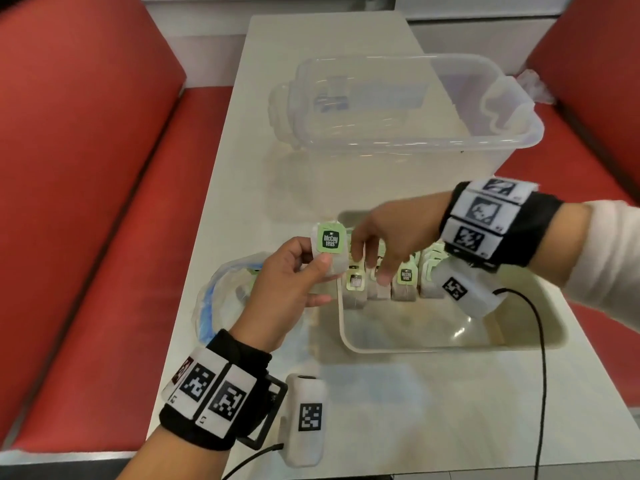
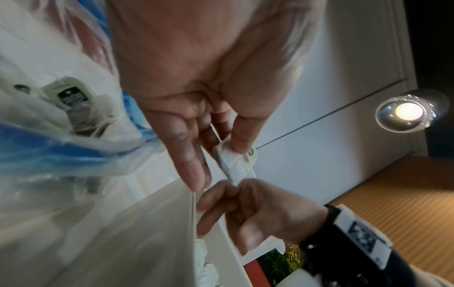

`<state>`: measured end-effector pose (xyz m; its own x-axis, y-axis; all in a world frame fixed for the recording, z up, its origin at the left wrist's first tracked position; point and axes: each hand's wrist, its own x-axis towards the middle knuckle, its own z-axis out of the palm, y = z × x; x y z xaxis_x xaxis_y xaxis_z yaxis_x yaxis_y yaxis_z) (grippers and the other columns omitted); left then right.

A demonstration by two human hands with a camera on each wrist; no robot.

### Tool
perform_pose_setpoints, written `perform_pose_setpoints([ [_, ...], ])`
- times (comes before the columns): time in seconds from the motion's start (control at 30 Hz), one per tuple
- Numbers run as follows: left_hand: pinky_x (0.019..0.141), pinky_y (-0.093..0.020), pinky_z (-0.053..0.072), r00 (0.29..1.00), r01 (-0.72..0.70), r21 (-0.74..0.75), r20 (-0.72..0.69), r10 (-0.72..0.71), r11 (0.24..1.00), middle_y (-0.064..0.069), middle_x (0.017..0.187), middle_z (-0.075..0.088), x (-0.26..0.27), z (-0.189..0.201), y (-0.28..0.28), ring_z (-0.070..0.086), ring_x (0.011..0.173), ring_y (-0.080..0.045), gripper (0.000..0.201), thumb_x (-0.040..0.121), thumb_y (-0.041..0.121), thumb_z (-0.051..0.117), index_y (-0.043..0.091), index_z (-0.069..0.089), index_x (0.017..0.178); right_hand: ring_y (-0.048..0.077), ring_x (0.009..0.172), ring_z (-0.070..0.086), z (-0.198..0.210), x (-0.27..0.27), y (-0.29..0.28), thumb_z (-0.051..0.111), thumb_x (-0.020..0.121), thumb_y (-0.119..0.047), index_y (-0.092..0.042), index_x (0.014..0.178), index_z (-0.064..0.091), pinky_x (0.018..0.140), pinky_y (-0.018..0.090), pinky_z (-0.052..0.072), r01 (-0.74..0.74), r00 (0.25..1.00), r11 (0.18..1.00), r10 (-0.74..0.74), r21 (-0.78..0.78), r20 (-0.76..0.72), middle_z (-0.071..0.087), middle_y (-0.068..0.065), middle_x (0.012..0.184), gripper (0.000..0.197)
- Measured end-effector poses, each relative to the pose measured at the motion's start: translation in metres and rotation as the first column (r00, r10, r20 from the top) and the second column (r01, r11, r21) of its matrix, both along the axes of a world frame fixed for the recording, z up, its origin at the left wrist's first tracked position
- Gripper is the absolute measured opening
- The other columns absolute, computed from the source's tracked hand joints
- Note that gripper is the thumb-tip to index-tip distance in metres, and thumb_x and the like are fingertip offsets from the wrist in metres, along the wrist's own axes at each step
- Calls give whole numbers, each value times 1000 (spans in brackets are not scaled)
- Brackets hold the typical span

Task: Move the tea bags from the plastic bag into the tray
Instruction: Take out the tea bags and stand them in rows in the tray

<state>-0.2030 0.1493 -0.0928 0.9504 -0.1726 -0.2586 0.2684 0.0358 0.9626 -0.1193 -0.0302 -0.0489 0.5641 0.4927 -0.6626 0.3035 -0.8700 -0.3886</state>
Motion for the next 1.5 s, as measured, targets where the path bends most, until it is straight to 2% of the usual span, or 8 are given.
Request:
perform_pose_setpoints([
  [0.13,64,-35,54,987,-8,192,159,-24,981,1,83,63,5,2,-8,59,78,-10,10,88,15,60,24,61,85,-5,60,56,32,-11,-10,75,71,-41,-29,102,60,62,14,45,163,953,929,-235,333,191,67,-13,91,36],
  [0.23,62,-33,50,975,1,234,215,-52,972,10,72,62,6,3,-17,55,67,-7,17,86,14,63,29,60,77,-6,51,52,34,-19,-10,73,78,-31,-30,83,64,54,8,39,116,906,920,-253,375,339,64,-13,73,10],
  [0.57,69,2,37,931,-11,574,305,-201,819,10,105,51,6,-8,-15,52,77,-1,35,77,9,72,35,56,93,-5,56,52,3,-18,-27,73,79,-26,-23,76,67,55,9,35,45,954,999,-36,-21,296,58,-19,63,7],
  [0.7,69,4,35,924,-4,602,308,-228,798,9,106,52,6,-10,-16,53,80,2,36,78,4,69,36,56,90,-4,53,49,-22,-17,-18,72,79,-22,-21,79,65,50,4,35,-25,979,994,46,-107,200,53,-18,60,7],
  [0.9,69,4,35,925,-4,597,307,-224,802,10,103,52,6,-12,-16,53,80,4,35,77,2,68,34,57,89,11,75,54,-42,-8,-11,66,80,-18,-18,84,65,60,18,40,-43,960,975,101,-217,262,60,-7,80,4],
  [1.23,69,4,35,929,24,600,282,-239,799,11,103,53,5,-12,-16,54,79,5,32,78,3,67,32,59,90,8,63,44,-38,-9,-18,67,80,-24,-16,89,59,51,17,32,0,928,977,78,-211,363,51,-9,71,15],
  [1.37,68,4,35,932,20,607,277,-235,795,11,103,54,6,-11,-17,54,79,4,32,78,3,66,31,59,90,3,54,49,-37,-17,-14,64,80,-15,-23,91,67,46,9,39,-142,980,968,167,-207,104,59,-13,68,14],
  [1.5,69,4,35,932,19,608,276,-234,794,12,102,53,5,-11,-17,53,78,5,32,78,2,66,31,59,90,14,60,55,-56,-22,-8,64,81,-9,-24,114,63,44,10,43,-263,962,931,231,-254,-148,67,-2,96,36],
])
